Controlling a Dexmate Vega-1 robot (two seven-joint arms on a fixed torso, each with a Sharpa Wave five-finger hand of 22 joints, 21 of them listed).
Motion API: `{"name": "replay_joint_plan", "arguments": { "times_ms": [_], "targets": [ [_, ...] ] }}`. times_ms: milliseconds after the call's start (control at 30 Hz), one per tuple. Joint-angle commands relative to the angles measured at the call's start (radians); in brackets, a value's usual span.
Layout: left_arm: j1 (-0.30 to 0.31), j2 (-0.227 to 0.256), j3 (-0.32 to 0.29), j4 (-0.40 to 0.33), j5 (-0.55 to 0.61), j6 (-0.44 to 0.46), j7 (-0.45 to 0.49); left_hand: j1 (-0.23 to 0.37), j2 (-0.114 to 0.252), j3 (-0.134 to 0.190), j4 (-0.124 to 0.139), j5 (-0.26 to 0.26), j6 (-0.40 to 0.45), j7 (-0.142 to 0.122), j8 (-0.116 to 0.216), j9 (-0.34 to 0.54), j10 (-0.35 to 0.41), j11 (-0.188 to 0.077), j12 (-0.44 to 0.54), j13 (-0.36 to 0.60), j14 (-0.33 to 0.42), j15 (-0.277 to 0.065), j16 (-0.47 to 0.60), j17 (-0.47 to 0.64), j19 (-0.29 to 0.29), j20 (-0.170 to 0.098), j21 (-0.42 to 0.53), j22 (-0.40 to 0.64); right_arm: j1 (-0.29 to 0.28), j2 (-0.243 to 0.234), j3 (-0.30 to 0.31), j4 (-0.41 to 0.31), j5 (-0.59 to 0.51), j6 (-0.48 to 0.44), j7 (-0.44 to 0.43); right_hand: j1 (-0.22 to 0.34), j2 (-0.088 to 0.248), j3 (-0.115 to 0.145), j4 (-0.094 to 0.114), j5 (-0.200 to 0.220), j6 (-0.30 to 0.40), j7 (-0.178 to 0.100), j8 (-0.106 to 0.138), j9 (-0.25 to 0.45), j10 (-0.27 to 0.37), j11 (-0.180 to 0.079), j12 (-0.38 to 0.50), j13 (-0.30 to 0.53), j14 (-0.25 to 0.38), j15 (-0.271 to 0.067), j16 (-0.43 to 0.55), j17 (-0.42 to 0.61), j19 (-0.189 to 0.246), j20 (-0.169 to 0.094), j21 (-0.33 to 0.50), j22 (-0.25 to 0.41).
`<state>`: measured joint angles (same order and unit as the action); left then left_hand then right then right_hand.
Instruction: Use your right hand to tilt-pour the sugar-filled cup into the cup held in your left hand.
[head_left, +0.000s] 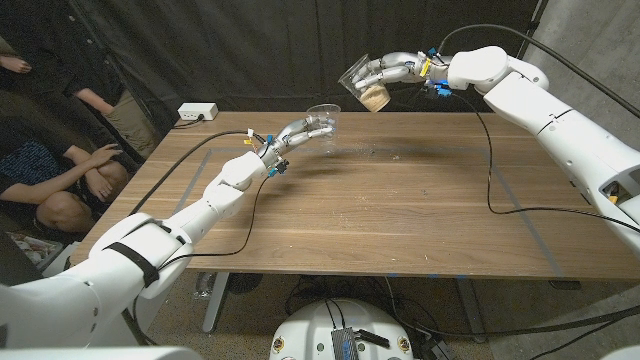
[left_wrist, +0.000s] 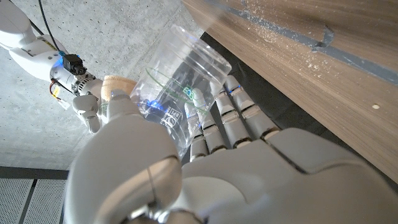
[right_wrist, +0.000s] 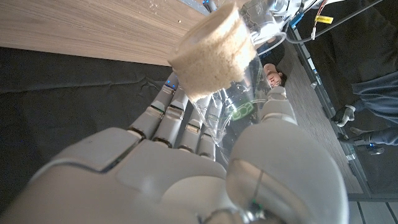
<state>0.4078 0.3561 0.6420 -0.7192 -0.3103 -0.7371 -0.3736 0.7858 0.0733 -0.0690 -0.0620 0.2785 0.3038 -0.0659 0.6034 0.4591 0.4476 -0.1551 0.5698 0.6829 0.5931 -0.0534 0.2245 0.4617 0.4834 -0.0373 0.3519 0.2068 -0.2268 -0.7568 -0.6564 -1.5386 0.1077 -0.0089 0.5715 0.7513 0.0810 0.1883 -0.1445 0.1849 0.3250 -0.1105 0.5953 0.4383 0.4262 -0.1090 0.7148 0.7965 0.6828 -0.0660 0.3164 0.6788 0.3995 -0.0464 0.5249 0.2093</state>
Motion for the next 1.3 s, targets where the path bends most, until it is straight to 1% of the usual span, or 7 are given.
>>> {"name": "replay_joint_plan", "arguments": {
  "times_ms": [33,200,233,433,633,867,1300],
  "targets": [
    [-0.007,-0.002,0.002,0.0,0.008,0.012,0.002,0.005,0.003,-0.006,0.0,-0.004,0.006,-0.001,0.009,0.0,0.003,0.0,0.004,0.003,0.011,-0.12,-0.005,0.006,0.001,-0.006,0.007,0.003,0.028,0.008,-0.034,0.008,-0.053,0.01,0.045,0.004,0.009,0.014,0.006,0.004,0.012,-0.001,0.006,0.005,0.01,-0.003,0.003,0.001,0.01,-0.168,-0.004,0.006,0.001,-0.045,-0.002,0.002],
    [-0.021,-0.01,0.006,0.021,0.009,0.011,-0.009,0.007,0.005,-0.006,0.0,-0.006,0.002,0.003,0.007,-0.001,0.0,0.002,0.003,0.002,0.01,-0.119,-0.006,0.007,0.001,-0.006,0.007,0.003,0.045,0.013,-0.05,0.022,-0.076,0.027,0.072,0.004,0.009,0.014,0.006,0.004,0.013,0.0,0.005,0.006,0.011,-0.006,0.003,0.003,0.01,-0.168,-0.005,0.006,0.001,-0.045,-0.002,0.002],
    [-0.024,-0.012,0.008,0.025,0.012,0.01,-0.009,0.007,0.005,-0.006,0.0,-0.006,0.002,0.002,0.007,-0.001,0.0,0.0,0.003,0.002,0.009,-0.119,-0.007,0.007,0.0,-0.006,0.007,0.003,0.049,0.014,-0.055,0.024,-0.083,0.031,0.078,0.004,0.009,0.014,0.006,0.004,0.013,-0.001,0.005,0.006,0.012,0.0,0.004,0.003,0.01,-0.168,-0.005,0.007,0.001,-0.045,-0.002,0.002],
    [-0.038,-0.022,0.013,0.043,0.015,0.005,-0.013,0.008,0.007,-0.007,0.0,-0.008,0.003,0.007,0.008,-0.002,0.003,0.0,0.005,0.0,0.009,-0.117,-0.008,0.008,0.0,-0.007,0.007,0.003,0.07,0.021,-0.076,0.039,-0.117,0.049,0.112,0.006,0.009,0.016,0.005,0.005,0.014,-0.002,0.004,0.006,0.01,-0.005,0.002,0.003,0.01,-0.168,-0.005,0.008,0.001,-0.045,-0.003,0.002],
    [-0.042,-0.026,0.016,0.046,0.017,0.008,-0.014,0.009,0.01,-0.007,0.001,-0.01,0.005,0.003,0.009,-0.001,0.002,0.001,0.005,0.0,0.01,-0.119,-0.009,0.009,-0.001,-0.007,0.008,0.003,0.085,0.023,-0.083,0.053,-0.136,0.06,0.135,0.007,0.009,0.017,0.004,0.005,0.015,-0.002,0.003,0.007,0.011,-0.001,0.001,0.003,0.011,-0.168,-0.006,0.009,0.001,-0.044,-0.003,0.002],
    [-0.046,-0.03,0.023,0.044,0.021,0.015,-0.018,0.011,0.012,-0.008,0.001,-0.012,0.004,0.003,0.009,-0.002,0.001,0.002,0.006,0.0,0.011,-0.118,-0.009,0.011,-0.001,-0.007,0.008,0.003,0.108,0.029,-0.089,0.077,-0.15,0.078,0.165,0.007,0.009,0.017,0.004,0.006,0.015,-0.002,0.002,0.007,0.011,-0.005,0.0,0.004,0.012,-0.168,-0.007,0.01,0.0,-0.044,-0.004,0.002],
    [-0.066,-0.056,0.035,0.097,0.016,-0.015,-0.058,0.014,0.012,-0.01,-0.001,-0.016,0.005,0.0,0.01,-0.002,0.004,-0.001,0.008,-0.002,0.012,-0.12,-0.011,0.012,-0.001,-0.012,0.01,0.004,0.166,0.048,-0.117,0.134,-0.189,0.12,0.233,0.007,0.01,0.019,0.004,0.006,0.017,-0.003,0.001,0.008,0.014,-0.006,-0.001,0.004,0.012,-0.168,-0.009,0.012,-0.001,-0.044,-0.006,0.001]
  ]
}}
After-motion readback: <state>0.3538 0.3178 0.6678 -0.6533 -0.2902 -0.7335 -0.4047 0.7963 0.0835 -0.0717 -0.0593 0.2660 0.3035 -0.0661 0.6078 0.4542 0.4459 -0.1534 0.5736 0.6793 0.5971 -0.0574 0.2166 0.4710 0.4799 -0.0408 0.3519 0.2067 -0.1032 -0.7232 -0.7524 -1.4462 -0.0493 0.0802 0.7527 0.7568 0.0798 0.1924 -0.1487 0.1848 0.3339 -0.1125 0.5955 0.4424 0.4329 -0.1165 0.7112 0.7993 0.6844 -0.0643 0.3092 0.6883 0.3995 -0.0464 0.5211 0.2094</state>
